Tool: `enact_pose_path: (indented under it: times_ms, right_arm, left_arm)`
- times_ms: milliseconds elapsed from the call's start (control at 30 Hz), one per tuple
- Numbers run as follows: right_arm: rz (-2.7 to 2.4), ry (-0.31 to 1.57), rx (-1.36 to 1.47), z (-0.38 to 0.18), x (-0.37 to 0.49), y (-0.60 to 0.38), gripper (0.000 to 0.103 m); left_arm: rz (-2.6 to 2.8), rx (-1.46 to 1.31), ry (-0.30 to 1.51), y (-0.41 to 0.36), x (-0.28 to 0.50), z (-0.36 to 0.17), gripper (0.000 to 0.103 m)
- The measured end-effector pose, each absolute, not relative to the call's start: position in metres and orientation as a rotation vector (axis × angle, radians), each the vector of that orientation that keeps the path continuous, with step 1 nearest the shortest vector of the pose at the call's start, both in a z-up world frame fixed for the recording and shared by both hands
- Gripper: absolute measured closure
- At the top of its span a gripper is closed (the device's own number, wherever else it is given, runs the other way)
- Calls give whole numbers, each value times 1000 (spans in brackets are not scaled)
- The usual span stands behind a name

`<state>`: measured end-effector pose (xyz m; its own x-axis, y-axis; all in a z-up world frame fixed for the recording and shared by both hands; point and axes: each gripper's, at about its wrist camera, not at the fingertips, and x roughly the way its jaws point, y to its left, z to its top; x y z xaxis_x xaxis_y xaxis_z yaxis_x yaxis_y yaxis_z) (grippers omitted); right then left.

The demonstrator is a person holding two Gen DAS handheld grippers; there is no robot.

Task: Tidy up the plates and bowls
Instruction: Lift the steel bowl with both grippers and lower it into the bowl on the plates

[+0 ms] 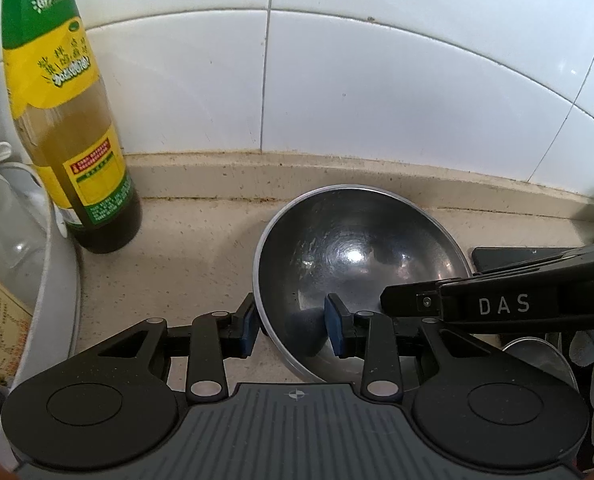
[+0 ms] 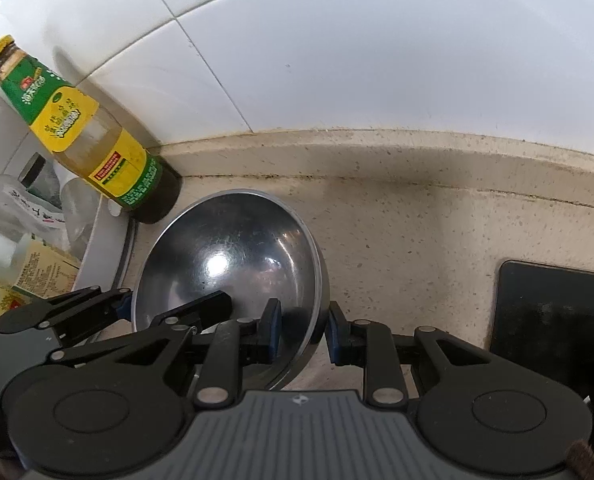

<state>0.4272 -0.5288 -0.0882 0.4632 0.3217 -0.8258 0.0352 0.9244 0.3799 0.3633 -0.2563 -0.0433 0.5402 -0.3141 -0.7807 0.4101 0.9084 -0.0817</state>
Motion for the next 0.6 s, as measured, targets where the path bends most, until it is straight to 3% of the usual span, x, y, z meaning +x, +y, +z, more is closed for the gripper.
enact_pose_path:
  times_ms: [600]
  right_arm:
    - [195,1096,377,-81,422,-520,81]
  left_arm:
    - [-407,131,967,-247,362,-56,61]
